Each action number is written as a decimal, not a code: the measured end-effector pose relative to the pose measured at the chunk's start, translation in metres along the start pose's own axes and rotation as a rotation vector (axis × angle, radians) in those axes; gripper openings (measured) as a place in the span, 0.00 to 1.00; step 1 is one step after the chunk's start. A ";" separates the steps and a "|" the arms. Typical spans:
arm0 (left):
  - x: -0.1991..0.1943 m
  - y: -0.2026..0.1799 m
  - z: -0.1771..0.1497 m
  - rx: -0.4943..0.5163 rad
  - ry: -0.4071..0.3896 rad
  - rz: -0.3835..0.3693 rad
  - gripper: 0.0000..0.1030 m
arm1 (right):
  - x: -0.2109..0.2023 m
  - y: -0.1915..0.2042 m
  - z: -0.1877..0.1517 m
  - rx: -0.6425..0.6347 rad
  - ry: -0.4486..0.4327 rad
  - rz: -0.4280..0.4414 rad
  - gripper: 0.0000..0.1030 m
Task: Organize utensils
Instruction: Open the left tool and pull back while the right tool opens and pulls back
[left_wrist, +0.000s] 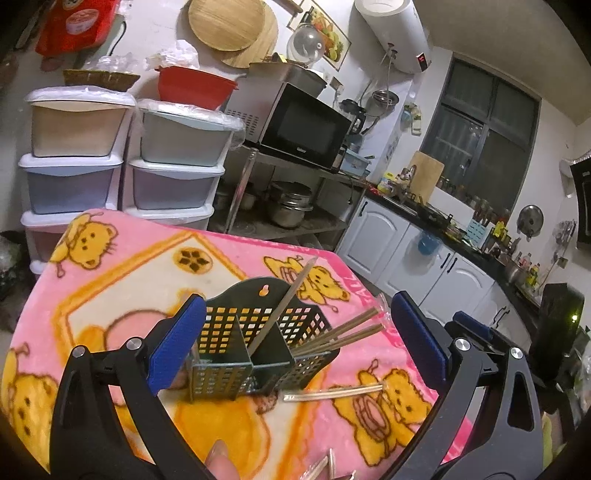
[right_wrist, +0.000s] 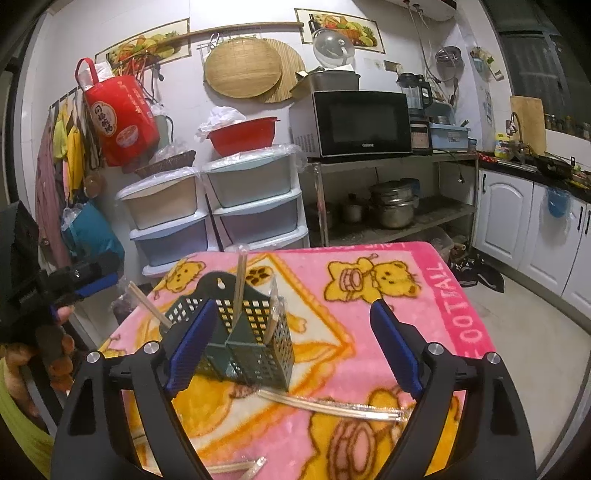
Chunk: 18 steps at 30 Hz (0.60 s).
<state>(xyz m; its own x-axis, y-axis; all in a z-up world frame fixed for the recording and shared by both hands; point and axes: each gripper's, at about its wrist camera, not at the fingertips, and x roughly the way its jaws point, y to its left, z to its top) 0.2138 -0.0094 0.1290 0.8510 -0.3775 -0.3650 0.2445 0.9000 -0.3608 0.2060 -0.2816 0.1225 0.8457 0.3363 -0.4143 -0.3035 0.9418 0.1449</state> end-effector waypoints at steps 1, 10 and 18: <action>-0.001 0.000 -0.001 -0.001 0.001 0.001 0.90 | -0.001 0.000 -0.002 0.000 0.006 -0.001 0.80; -0.009 0.000 -0.020 0.010 0.034 0.019 0.90 | -0.008 0.000 -0.018 -0.005 0.031 -0.005 0.80; -0.015 0.008 -0.035 -0.005 0.062 0.039 0.90 | -0.009 0.004 -0.030 -0.014 0.059 0.008 0.80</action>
<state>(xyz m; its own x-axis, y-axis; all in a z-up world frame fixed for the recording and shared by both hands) 0.1866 -0.0038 0.1020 0.8292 -0.3551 -0.4316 0.2091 0.9133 -0.3496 0.1841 -0.2814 0.1000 0.8162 0.3426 -0.4651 -0.3167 0.9388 0.1358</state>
